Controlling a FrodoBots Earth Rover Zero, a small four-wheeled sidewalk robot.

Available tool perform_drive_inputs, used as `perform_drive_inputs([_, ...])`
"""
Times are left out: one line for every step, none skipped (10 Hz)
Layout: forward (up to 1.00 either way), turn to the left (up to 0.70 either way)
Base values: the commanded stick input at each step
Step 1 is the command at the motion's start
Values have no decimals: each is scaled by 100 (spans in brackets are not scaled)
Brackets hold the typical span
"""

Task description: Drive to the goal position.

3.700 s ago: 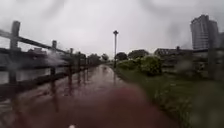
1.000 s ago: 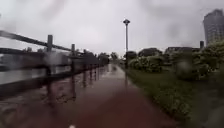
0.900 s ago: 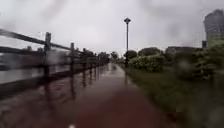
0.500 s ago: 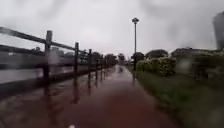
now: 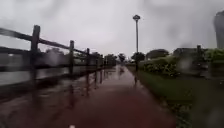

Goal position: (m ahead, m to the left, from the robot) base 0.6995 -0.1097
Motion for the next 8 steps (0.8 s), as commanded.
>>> perform_drive_inputs([100, 0])
perform_drive_inputs([100, 0])
perform_drive_inputs([100, 0])
perform_drive_inputs([100, 0])
perform_drive_inputs([100, 0])
perform_drive_inputs([100, 0])
perform_drive_inputs([100, 0])
perform_drive_inputs([100, 0])
